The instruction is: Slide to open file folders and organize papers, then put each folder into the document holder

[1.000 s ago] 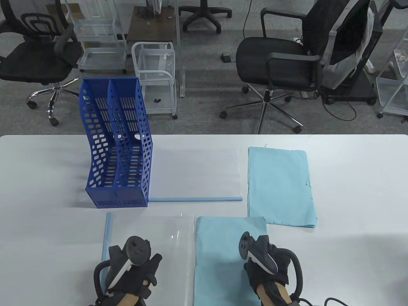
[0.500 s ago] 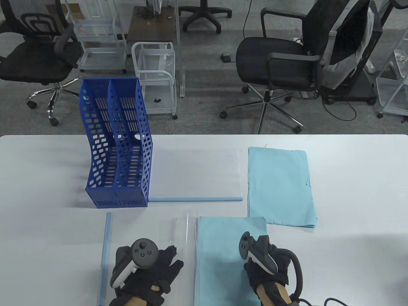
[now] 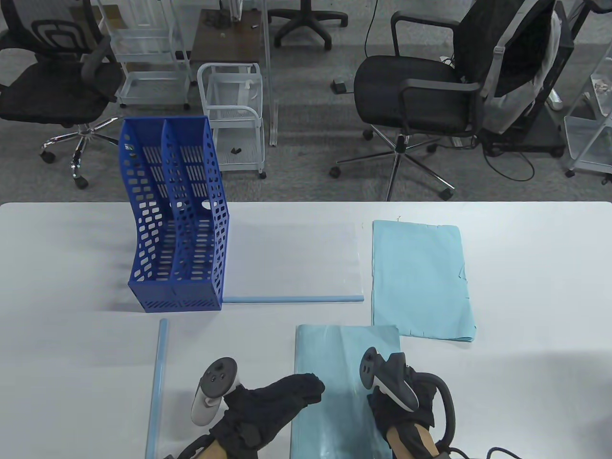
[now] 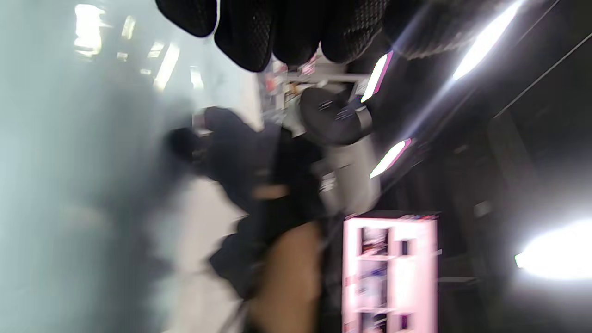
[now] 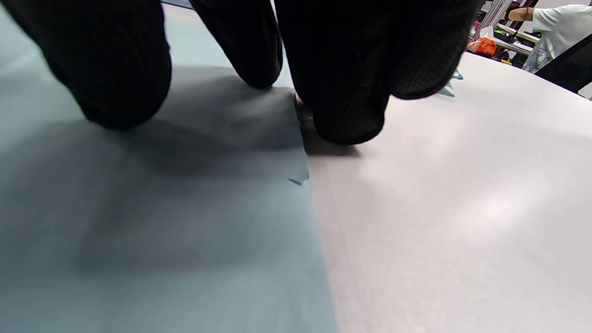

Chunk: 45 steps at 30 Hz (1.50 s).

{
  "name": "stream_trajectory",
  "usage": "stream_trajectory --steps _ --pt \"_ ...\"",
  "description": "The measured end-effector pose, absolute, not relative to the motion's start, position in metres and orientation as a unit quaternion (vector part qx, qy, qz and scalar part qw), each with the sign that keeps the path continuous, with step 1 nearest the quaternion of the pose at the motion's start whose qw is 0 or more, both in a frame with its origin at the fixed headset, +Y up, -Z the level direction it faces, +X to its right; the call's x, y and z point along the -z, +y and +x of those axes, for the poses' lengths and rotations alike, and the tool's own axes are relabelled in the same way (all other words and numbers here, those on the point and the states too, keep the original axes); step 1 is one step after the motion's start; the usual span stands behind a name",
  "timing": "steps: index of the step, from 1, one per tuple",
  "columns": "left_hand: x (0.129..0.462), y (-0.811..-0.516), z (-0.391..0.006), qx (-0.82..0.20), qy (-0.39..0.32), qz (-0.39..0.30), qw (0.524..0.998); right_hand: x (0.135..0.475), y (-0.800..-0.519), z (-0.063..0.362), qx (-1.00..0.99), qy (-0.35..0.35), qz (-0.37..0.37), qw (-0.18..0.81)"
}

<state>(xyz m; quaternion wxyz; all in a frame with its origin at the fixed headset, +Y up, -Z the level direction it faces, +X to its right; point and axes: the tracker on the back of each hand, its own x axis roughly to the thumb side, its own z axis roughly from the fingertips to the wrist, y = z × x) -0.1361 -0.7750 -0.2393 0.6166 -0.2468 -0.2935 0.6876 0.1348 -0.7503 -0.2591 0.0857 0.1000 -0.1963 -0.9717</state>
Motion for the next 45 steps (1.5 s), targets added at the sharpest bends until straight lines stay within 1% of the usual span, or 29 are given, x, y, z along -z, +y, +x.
stream_trajectory --steps 1,2,3,5,7,8,9,10,11,13,14,16,19,22,26,33,35,37,38,39,42,44,45 --pt "0.24 -0.772 -0.14 -0.703 -0.288 -0.227 0.609 0.259 -0.75 0.135 0.972 -0.196 0.1 0.085" --pt "0.24 -0.771 -0.142 -0.706 -0.28 -0.219 0.613 0.259 -0.75 0.135 0.972 -0.196 0.1 0.085" --pt "0.24 -0.769 -0.147 -0.701 -0.252 -0.211 0.632 0.259 -0.75 0.135 0.972 -0.196 0.101 0.085" --pt "0.24 -0.767 -0.152 -0.66 -0.205 -0.208 0.692 0.259 -0.751 0.135 0.972 -0.196 0.101 0.085" --pt "0.237 -0.766 -0.152 -0.538 -0.093 -0.245 0.801 0.259 -0.751 0.135 0.972 -0.196 0.101 0.085" --pt "0.237 -0.765 -0.148 -0.482 -0.066 -0.253 0.836 0.259 -0.751 0.135 0.972 -0.196 0.101 0.085" --pt "0.238 -0.766 -0.141 -0.415 -0.064 -0.248 0.873 0.259 -0.751 0.135 0.972 -0.195 0.101 0.085" --pt "0.24 -0.765 -0.135 -0.364 -0.061 -0.242 0.897 0.259 -0.751 0.136 0.972 -0.195 0.101 0.085" --pt "0.242 -0.765 -0.124 -0.288 -0.037 -0.241 0.926 0.259 -0.751 0.136 0.972 -0.195 0.101 0.085" --pt "0.249 -0.769 -0.107 -0.191 -0.019 -0.266 0.945 0.259 -0.751 0.136 0.972 -0.194 0.101 0.085" --pt "0.251 -0.768 -0.1 -0.167 -0.016 -0.263 0.95 0.259 -0.751 0.136 0.972 -0.194 0.101 0.085" --pt "0.255 -0.768 -0.082 -0.126 -0.008 -0.213 0.969 0.258 -0.751 0.136 0.972 -0.193 0.1 0.085" --pt "0.256 -0.767 -0.067 -0.099 -0.002 -0.21 0.973 0.259 -0.751 0.137 0.973 -0.191 0.097 0.089" --pt "0.257 -0.767 -0.059 -0.113 0.017 -0.203 0.972 0.259 -0.751 0.137 0.973 -0.191 0.096 0.089" --pt "0.258 -0.767 -0.051 -0.088 0.04 -0.191 0.977 0.259 -0.751 0.137 0.973 -0.191 0.095 0.091" --pt "0.263 -0.767 -0.051 -0.133 0.08 -0.202 0.967 0.258 -0.751 0.138 0.973 -0.187 0.095 0.091" --pt "0.264 -0.77 -0.053 -0.174 0.088 -0.194 0.962 0.258 -0.751 0.138 0.974 -0.186 0.095 0.09" --pt "0.266 -0.771 -0.055 -0.185 0.089 -0.206 0.957 0.258 -0.751 0.138 0.974 -0.186 0.096 0.09" --pt "0.265 -0.771 -0.058 -0.19 0.088 -0.199 0.957 0.258 -0.751 0.138 0.974 -0.186 0.095 0.09" --pt "0.265 -0.771 -0.06 -0.205 0.083 -0.195 0.956 0.258 -0.751 0.138 0.974 -0.186 0.095 0.091" --pt "0.261 -0.769 -0.071 -0.262 0.063 -0.211 0.939 0.258 -0.751 0.139 0.974 -0.186 0.095 0.091" --pt "0.259 -0.768 -0.081 -0.341 0.056 -0.239 0.908 0.258 -0.751 0.139 0.974 -0.186 0.094 0.091" --pt "0.259 -0.771 -0.087 -0.394 0.045 -0.267 0.878 0.258 -0.751 0.139 0.974 -0.185 0.094 0.091"
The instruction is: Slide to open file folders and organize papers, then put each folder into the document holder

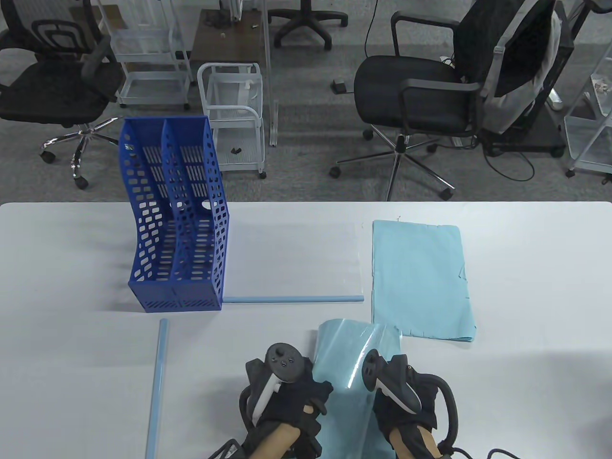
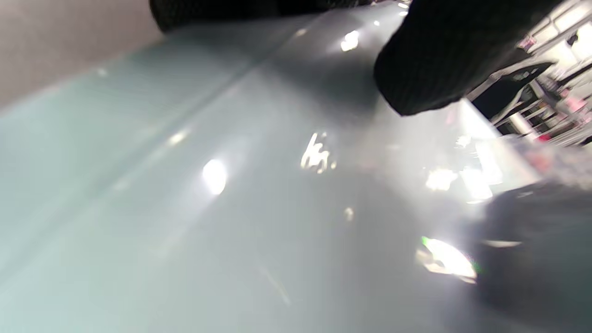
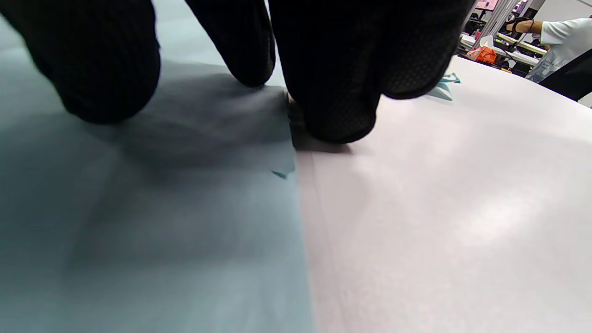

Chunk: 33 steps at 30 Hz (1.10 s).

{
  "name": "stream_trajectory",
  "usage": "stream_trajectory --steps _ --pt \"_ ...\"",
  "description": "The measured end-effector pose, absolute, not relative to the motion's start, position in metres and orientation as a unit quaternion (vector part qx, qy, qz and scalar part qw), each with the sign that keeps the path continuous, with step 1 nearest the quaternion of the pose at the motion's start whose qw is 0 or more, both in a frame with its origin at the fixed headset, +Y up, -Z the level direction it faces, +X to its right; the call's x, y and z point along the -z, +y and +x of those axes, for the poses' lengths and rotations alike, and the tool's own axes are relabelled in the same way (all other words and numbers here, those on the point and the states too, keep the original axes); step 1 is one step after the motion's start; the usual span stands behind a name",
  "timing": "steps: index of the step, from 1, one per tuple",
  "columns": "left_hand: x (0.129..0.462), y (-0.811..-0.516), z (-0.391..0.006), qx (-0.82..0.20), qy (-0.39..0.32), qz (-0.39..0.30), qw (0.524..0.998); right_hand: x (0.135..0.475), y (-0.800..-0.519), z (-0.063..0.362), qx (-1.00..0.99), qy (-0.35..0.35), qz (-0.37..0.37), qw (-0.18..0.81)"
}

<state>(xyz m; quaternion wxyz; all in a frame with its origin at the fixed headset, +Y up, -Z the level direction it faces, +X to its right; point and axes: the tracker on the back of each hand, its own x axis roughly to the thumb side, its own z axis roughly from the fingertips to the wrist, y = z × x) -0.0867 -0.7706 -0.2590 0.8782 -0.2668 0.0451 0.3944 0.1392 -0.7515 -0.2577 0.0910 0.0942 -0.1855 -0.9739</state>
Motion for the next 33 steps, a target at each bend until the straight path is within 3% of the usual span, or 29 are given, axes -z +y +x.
stream_trajectory --steps 1,6,10,12,15,19,23,28,33 --pt "0.258 -0.775 -0.091 -0.448 0.035 -0.299 0.842 0.258 -0.751 0.139 0.974 -0.186 0.094 0.091" --pt "0.246 -0.789 -0.106 -0.547 0.033 -0.275 0.79 0.257 -0.752 0.14 0.974 -0.186 0.094 0.09" --pt "0.241 -0.801 -0.112 -0.641 0.066 -0.307 0.7 0.257 -0.752 0.141 0.974 -0.185 0.094 0.088" --pt "0.242 -0.805 -0.111 -0.653 0.065 -0.331 0.678 0.257 -0.752 0.141 0.974 -0.185 0.094 0.087" --pt "0.245 -0.808 -0.11 -0.6 0.047 -0.346 0.72 0.258 -0.752 0.142 0.975 -0.183 0.093 0.086" --pt "0.247 -0.806 -0.113 -0.606 0.066 -0.329 0.722 0.259 -0.748 0.152 0.975 -0.191 0.099 0.053" --pt "0.248 -0.797 -0.128 -0.609 0.063 -0.303 0.73 0.257 -0.736 0.183 0.969 -0.2 0.11 -0.096" --pt "0.252 -0.782 -0.16 -0.618 0.043 -0.27 0.737 0.255 -0.726 0.221 0.942 -0.16 0.121 -0.269" --pt "0.25 -0.768 -0.185 -0.647 -0.032 -0.217 0.73 0.258 -0.736 0.216 0.882 -0.183 0.032 -0.433"
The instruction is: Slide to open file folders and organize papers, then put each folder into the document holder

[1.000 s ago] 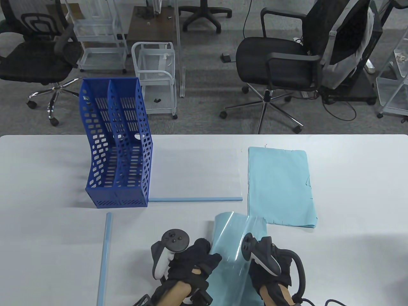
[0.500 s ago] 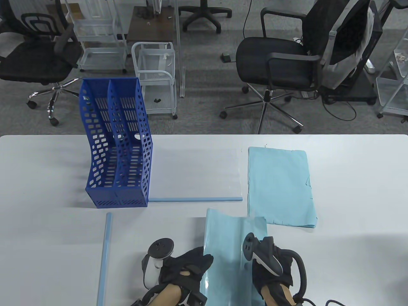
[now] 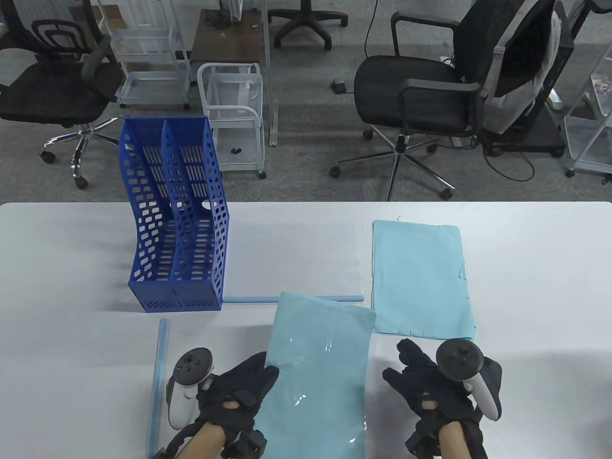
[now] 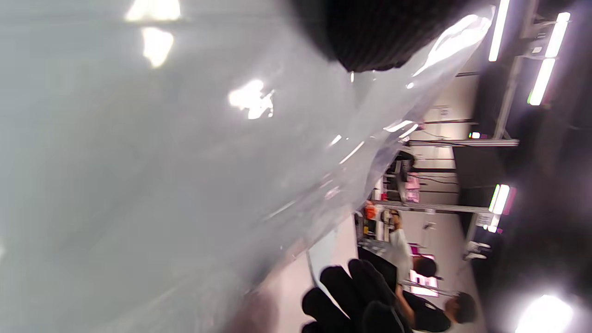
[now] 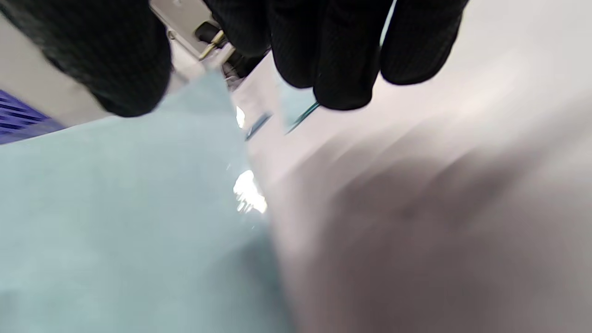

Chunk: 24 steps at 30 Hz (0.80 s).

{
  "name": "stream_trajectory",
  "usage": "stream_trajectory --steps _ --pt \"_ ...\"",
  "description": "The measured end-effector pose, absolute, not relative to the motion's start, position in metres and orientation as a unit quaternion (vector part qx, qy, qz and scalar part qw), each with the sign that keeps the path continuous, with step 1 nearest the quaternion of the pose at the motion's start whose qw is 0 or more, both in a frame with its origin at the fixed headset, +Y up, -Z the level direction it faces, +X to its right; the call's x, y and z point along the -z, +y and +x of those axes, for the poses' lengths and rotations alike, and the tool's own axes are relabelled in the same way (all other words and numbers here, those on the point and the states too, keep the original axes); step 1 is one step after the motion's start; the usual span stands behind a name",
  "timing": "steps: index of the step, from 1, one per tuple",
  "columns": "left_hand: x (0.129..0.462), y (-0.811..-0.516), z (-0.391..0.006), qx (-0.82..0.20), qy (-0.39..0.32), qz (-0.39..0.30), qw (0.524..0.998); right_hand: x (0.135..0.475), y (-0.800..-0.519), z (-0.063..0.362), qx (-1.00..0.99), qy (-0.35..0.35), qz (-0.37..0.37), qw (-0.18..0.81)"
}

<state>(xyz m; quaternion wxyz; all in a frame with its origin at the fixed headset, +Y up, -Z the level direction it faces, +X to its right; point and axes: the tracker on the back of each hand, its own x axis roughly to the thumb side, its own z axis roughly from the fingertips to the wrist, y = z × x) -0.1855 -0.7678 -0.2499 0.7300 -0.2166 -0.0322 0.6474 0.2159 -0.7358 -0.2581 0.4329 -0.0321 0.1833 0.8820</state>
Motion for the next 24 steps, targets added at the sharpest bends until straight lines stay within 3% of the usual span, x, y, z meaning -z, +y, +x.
stream_trajectory --steps 7,11,17,24 --pt "0.238 -0.749 -0.197 -0.679 -0.152 -0.155 0.701 0.26 -0.752 0.183 -0.81 0.186 0.037 0.554" --pt "0.233 -0.743 -0.2 -0.687 -0.205 -0.129 0.685 0.257 -0.741 0.172 -0.711 0.111 0.061 0.691" --pt "0.227 -0.739 -0.206 -0.696 -0.186 -0.036 0.692 0.237 -0.704 0.163 -0.729 -0.056 0.114 0.672" --pt "0.233 -0.757 -0.211 -0.712 -0.153 -0.043 0.684 0.241 -0.721 0.154 -0.71 -0.002 0.102 0.697"
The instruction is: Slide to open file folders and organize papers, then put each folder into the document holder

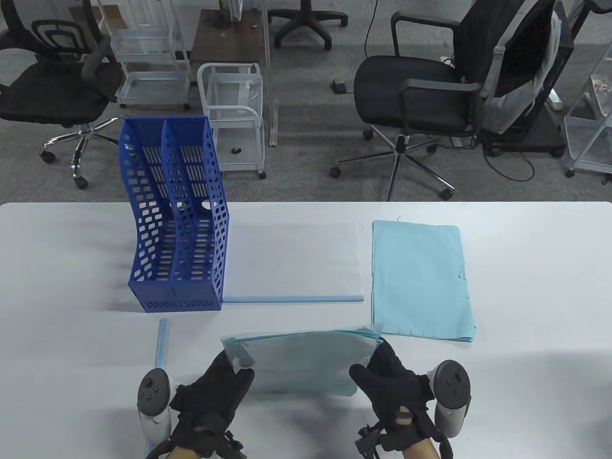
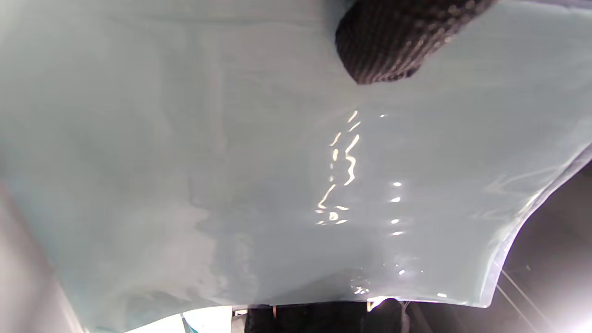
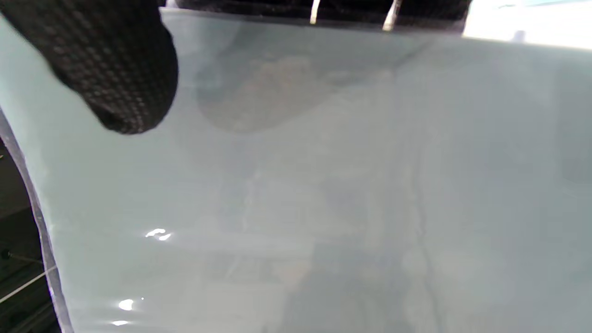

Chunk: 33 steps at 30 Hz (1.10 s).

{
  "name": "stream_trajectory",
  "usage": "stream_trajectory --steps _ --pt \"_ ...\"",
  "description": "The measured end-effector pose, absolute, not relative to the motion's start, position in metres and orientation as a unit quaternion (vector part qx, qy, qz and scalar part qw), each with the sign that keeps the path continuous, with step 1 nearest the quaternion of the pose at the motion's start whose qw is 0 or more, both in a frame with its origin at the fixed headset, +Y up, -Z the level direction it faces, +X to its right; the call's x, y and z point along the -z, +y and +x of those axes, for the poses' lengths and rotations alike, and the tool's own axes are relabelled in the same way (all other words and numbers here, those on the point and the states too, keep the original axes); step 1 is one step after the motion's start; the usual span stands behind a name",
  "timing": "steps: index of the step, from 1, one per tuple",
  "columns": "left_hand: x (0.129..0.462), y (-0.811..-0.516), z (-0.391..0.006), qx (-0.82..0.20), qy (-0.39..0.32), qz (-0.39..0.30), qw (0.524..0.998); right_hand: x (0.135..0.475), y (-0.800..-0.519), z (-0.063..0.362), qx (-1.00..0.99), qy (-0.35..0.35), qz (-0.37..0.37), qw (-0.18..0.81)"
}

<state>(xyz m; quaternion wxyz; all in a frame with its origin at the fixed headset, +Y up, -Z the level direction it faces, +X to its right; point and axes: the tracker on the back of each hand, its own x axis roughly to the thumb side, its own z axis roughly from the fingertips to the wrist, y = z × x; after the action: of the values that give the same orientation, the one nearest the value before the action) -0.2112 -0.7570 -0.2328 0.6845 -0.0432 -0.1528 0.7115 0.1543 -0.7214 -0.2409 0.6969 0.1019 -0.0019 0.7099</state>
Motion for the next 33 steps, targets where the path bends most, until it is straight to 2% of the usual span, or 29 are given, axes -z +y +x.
stream_trajectory --steps 2,5,8,11,15,18,21,23,25,28,33 --pt "0.234 -0.759 -0.209 -0.718 -0.158 -0.049 0.676 0.24 -0.722 0.154 -0.712 -0.009 0.086 0.696" --pt "0.232 -0.757 -0.203 -0.73 -0.17 -0.031 0.661 0.237 -0.716 0.152 -0.712 -0.068 0.086 0.693" --pt "0.231 -0.752 -0.204 -0.729 -0.176 -0.026 0.661 0.234 -0.71 0.149 -0.706 -0.065 0.116 0.695" --pt "0.232 -0.756 -0.211 -0.724 -0.157 -0.015 0.671 0.237 -0.716 0.152 -0.734 -0.068 0.098 0.668" --pt "0.233 -0.756 -0.205 -0.724 -0.193 -0.014 0.663 0.238 -0.719 0.148 -0.723 -0.06 0.107 0.68" --pt "0.23 -0.751 -0.197 -0.719 -0.208 -0.007 0.663 0.231 -0.708 0.142 -0.72 -0.118 0.115 0.674" --pt "0.229 -0.748 -0.197 -0.716 -0.203 -0.009 0.668 0.23 -0.704 0.142 -0.737 -0.116 0.138 0.652" --pt "0.23 -0.754 -0.201 -0.715 -0.186 -0.013 0.673 0.233 -0.711 0.146 -0.75 -0.093 0.118 0.644" --pt "0.23 -0.758 -0.203 -0.715 -0.173 -0.017 0.677 0.238 -0.723 0.149 -0.736 -0.066 0.099 0.667" --pt "0.232 -0.756 -0.197 -0.718 -0.188 -0.021 0.67 0.238 -0.725 0.144 -0.698 -0.041 0.097 0.709" --pt "0.229 -0.744 -0.197 -0.726 -0.199 0.006 0.658 0.229 -0.708 0.144 -0.72 -0.107 0.129 0.674"
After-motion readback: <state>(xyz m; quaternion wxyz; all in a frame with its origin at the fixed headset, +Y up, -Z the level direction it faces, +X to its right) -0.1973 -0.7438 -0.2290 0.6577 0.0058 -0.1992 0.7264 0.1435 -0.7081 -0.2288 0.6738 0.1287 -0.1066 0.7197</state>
